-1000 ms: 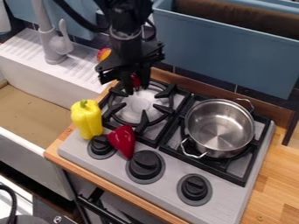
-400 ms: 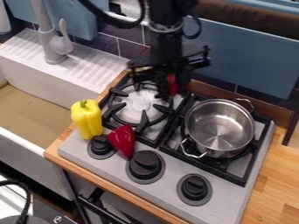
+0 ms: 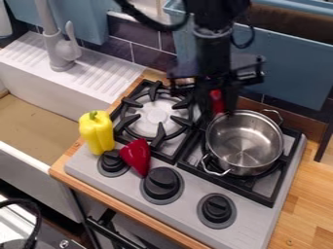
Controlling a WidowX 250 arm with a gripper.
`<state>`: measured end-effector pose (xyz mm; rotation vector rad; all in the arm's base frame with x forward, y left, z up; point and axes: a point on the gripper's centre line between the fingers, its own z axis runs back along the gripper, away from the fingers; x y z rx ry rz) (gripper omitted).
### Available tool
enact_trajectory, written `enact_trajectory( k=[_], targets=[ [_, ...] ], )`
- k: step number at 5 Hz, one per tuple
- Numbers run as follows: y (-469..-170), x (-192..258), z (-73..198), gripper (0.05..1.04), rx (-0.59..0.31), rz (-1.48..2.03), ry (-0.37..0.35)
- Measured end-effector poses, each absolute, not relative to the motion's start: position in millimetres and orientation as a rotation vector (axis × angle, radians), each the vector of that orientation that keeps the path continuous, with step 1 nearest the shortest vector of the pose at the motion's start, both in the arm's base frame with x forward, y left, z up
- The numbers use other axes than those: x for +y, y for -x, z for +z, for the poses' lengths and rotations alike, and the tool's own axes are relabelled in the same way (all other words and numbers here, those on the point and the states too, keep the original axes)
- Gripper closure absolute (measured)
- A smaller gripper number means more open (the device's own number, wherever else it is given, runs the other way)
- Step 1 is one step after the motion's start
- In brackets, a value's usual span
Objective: Put the red bottle inside the pot
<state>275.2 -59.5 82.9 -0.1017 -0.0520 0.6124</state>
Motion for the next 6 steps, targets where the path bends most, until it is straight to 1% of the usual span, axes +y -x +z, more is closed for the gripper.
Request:
enact_trajectory(
  k=[1, 2, 3, 4, 5, 6],
  targets=[
    [-272, -72, 78, 0.779, -0.012, 0.566, 0.107],
    [-271, -80, 70, 0.779, 0.014, 0.528, 0.096],
    [-270, -91, 64, 0.779, 0.024, 0.485, 0.092],
    [-265, -100, 56, 0.779, 0.002, 0.412, 0.093],
    [-260, -103, 53, 0.779, -0.012, 0.342, 0.096],
    [-259, -105, 56, 0.779, 0.009, 0.319, 0.115]
  ],
)
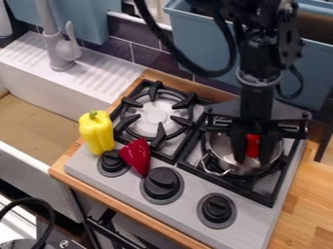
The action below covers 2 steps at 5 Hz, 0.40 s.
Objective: Put the red bottle inside the pot
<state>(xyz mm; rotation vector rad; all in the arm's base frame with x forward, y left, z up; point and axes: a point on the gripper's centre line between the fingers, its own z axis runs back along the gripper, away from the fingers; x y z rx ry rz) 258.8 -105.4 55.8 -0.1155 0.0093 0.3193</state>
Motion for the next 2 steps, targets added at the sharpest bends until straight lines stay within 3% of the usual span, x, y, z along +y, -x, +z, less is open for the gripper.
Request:
enact_trajectory(
  k=[1, 2],
  targets=[
    [-259.4, -102.8, 59.4, 0.727, 0.032, 0.341, 0.13],
    [-264.9, -98.3, 63.4, 0.435, 0.058, 0.36, 0.136]
  ],
)
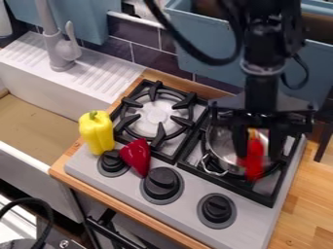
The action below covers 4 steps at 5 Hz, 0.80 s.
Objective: Put the red bottle inside the pot
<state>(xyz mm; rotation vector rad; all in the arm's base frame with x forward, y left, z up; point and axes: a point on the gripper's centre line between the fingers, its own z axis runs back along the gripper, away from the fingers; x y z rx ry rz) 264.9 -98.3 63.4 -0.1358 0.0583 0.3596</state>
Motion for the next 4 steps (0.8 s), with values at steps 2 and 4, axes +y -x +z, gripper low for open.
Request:
enact_trajectory(
  k=[2, 4],
  targets=[
    [-268, -87, 64, 0.084, 0.054, 0.397, 0.105],
    [-284, -49, 72, 0.085, -0.075, 0.476, 0.057]
  ],
)
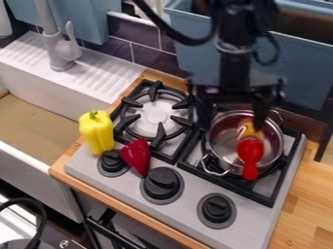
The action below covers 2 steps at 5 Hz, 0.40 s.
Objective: Put the red bottle inside the pot
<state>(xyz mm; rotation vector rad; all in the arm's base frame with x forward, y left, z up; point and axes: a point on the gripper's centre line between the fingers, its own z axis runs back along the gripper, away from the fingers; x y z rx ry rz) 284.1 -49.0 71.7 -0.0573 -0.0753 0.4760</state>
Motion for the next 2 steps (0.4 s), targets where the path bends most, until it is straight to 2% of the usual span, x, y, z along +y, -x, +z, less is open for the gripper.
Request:
enact_trajectory(
  k=[2],
  targets=[
    [-289, -14, 74, 0.085, -0.122, 0.511, 0.018]
  ],
)
